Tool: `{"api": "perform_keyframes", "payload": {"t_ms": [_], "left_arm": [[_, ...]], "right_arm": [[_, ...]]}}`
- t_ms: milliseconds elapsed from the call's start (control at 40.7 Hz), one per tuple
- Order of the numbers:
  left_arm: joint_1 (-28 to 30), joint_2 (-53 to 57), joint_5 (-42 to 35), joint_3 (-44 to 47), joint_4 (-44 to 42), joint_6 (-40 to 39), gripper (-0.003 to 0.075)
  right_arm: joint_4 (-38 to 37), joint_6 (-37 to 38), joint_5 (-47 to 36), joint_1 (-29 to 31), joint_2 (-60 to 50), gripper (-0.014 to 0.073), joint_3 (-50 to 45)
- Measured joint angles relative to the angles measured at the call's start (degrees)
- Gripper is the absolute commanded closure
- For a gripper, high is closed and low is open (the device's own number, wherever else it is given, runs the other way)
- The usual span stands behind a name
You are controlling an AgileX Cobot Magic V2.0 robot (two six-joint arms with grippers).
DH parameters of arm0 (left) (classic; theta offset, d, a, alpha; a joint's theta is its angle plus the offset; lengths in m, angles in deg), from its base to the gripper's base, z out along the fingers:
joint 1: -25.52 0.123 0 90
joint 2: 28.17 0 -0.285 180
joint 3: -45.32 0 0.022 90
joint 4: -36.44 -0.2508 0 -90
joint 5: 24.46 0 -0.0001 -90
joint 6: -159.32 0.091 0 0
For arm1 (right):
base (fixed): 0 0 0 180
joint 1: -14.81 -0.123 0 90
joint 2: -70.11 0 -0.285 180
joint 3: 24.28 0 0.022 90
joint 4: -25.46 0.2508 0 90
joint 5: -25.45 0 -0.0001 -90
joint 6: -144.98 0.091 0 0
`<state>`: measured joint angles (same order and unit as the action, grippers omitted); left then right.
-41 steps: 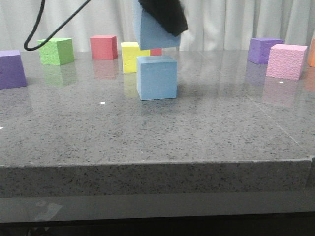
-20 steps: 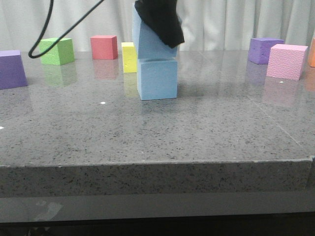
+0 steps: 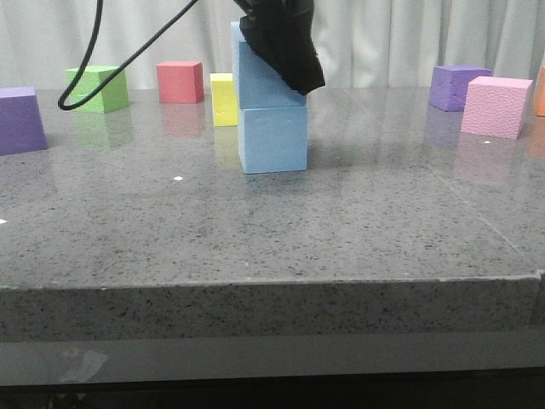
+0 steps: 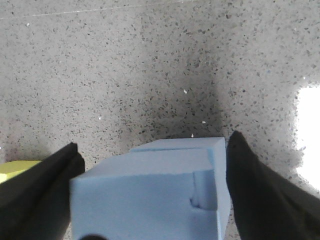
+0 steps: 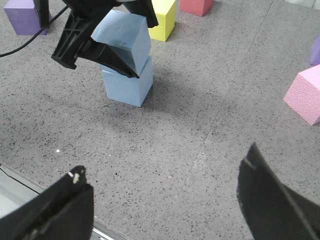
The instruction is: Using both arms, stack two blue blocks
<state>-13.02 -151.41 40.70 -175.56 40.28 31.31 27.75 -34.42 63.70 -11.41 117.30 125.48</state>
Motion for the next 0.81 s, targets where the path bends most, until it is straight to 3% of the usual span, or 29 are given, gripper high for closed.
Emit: {"api": "perform_keyframes", "payload": {"t_ms": [246,516,810], "left_arm": [[0.0,4.1,-0.9,-0.1,0.0,-10.1,0.0152],[0.5,10.2,-0.3,-0.1,0.0,-33.7,0.0152],[4.4,21.5,-0.6,10.4,0.3,-41.2,0.0153]], "right_arm": [[0.0,0.0,0.0,0.0,0.0,0.0002,0.0],[0.0,0.0,0.0,0.0,0.0,0.0002,0.0],[0.0,0.0,0.0,0.0,0.0,0.0002,0.0]]}}
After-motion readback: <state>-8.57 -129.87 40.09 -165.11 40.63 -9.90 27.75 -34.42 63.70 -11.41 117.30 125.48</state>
